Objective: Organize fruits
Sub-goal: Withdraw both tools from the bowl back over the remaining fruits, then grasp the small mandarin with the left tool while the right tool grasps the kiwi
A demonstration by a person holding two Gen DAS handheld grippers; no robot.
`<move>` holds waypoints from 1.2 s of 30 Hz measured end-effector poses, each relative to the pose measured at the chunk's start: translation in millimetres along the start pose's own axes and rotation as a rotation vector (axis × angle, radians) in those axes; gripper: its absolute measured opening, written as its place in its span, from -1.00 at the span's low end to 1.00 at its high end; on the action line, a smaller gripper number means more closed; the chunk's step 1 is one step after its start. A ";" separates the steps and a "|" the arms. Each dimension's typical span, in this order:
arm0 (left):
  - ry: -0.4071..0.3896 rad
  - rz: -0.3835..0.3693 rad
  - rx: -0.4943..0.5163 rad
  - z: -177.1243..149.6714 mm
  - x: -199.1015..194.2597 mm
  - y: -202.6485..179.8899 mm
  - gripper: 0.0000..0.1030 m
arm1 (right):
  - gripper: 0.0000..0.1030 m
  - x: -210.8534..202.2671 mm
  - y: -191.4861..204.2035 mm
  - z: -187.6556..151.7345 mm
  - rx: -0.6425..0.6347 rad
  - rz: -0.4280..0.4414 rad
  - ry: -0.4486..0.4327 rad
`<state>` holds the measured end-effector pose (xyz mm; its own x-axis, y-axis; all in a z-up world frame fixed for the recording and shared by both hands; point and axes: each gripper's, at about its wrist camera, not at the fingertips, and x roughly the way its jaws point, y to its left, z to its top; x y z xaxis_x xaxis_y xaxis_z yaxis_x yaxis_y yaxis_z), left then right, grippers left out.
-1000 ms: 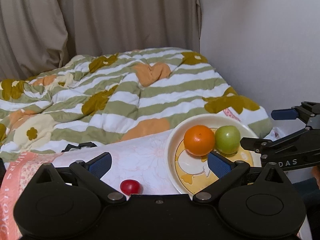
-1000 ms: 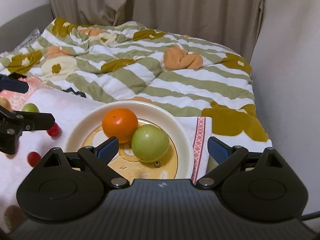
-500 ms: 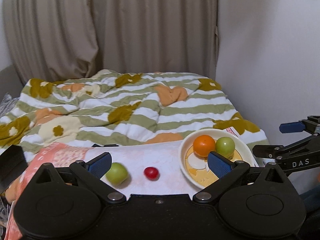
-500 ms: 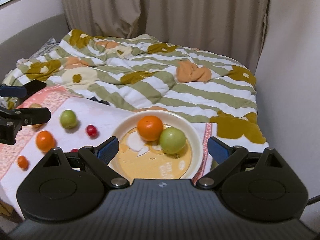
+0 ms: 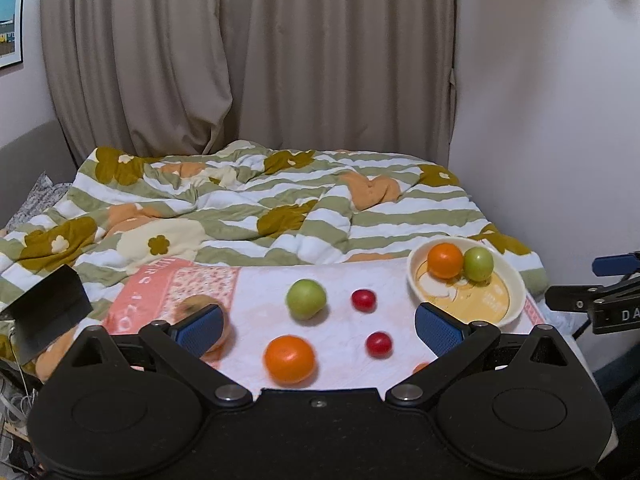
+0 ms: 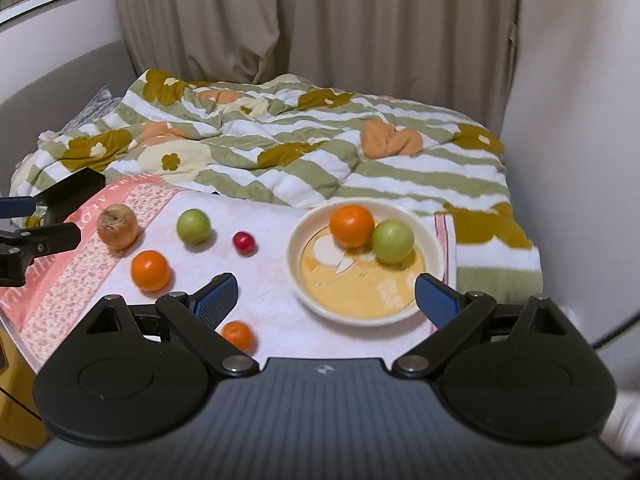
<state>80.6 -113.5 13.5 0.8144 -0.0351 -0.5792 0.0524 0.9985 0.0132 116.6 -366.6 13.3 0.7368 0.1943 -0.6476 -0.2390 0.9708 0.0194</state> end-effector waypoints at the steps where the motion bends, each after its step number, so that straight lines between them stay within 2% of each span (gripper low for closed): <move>1: -0.002 -0.003 0.009 -3.9 -3.1 5.4 1.00 | 1.00 -3.9 8.2 -5.2 0.011 -0.018 0.001; 6: -0.003 -0.028 0.067 -25.4 -11.3 30.5 1.00 | 1.00 -12.7 41.3 -29.3 0.079 -0.061 0.015; 11: 0.036 -0.075 0.098 -48.5 -0.7 52.2 1.00 | 1.00 -11.2 70.7 -55.1 0.129 -0.084 0.033; 21: 0.124 -0.121 0.104 -95.0 46.9 71.4 0.95 | 1.00 34.1 114.1 -109.8 0.159 -0.113 0.085; 24: 0.144 -0.129 0.085 -104.3 59.3 73.6 0.81 | 1.00 46.9 121.6 -121.3 0.157 -0.105 0.093; 27: 0.158 -0.130 0.067 -111.8 70.9 74.0 0.75 | 1.00 57.4 125.3 -125.3 0.167 -0.091 0.093; 30: 0.179 -0.137 0.044 -117.6 81.8 74.3 0.47 | 1.00 67.0 128.2 -127.3 0.181 -0.094 0.086; 36: 0.219 -0.134 0.018 -125.4 96.5 74.6 0.16 | 1.00 81.8 131.6 -131.6 0.195 -0.094 0.094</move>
<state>90.6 -37.2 -143.5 0.6550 -0.1555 -0.7395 0.1633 0.9846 -0.0624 62.2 -241.5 -137.4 0.6861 0.0962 -0.7212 -0.0381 0.9946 0.0964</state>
